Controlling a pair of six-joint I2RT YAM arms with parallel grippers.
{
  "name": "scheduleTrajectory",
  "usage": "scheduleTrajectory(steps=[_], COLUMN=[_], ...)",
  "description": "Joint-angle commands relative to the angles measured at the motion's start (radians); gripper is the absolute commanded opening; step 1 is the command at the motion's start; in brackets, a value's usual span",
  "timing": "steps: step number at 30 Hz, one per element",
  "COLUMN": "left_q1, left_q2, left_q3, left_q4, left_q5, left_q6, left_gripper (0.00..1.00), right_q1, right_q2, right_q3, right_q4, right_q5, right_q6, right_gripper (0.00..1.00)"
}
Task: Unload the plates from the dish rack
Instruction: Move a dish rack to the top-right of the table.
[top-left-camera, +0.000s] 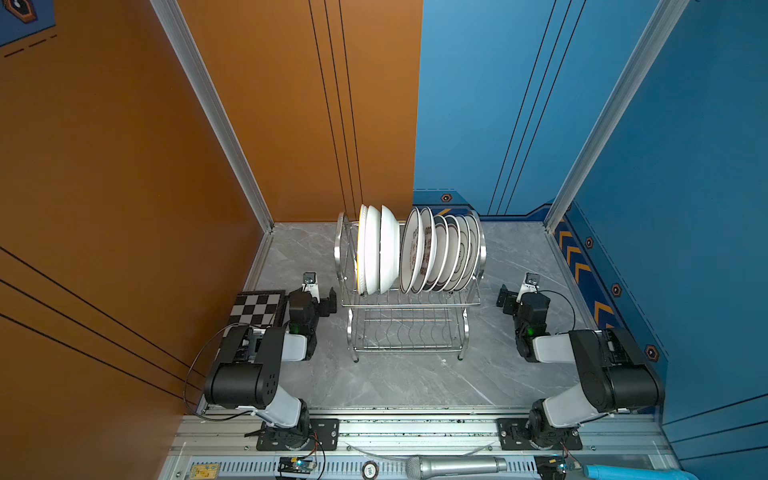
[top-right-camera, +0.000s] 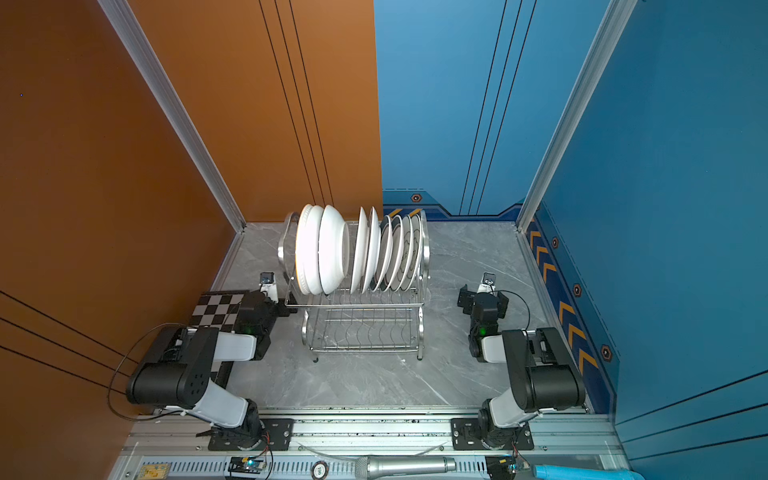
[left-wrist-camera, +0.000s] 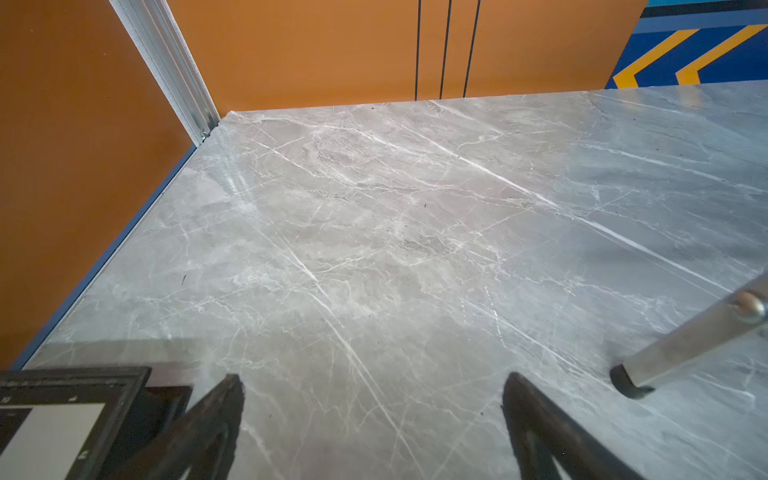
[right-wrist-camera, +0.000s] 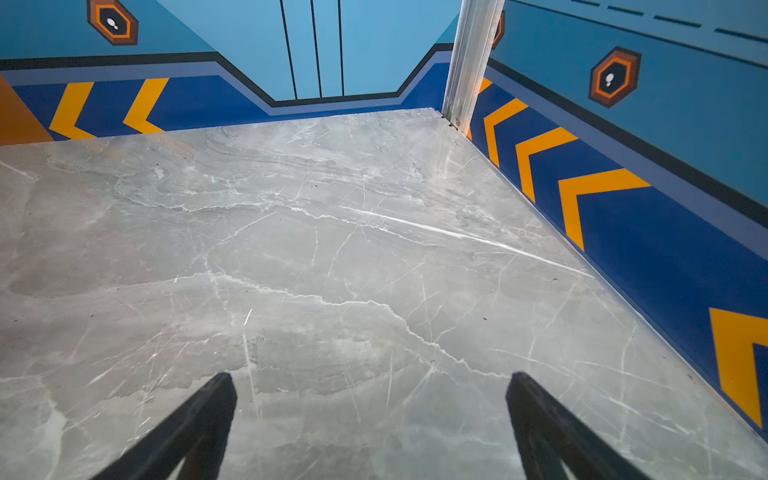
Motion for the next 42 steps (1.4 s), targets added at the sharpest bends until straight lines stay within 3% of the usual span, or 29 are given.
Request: scheduleTrajectory(steps=[1, 35, 42], left_q1=[-0.003, 0.000, -0.025], left_q2=[0.013, 0.010, -0.111], left_q3=[0.022, 0.024, 0.008], left_q4=[0.005, 0.002, -0.068], left_q5=[-0.004, -0.016, -0.069], left_q6=[-0.002, -0.010, 0.003], left_gripper=[0.98, 0.98, 0.98], right_q1=[0.005, 0.004, 0.011], right_q2=[0.014, 0.014, -0.110], right_q3=[0.018, 0.017, 0.041], right_q4=[0.024, 0.024, -0.122], right_q5=[-0.008, -0.008, 0.004], right_q6=[-0.011, -0.011, -0.016], right_gripper=[1.00, 1.00, 1.00])
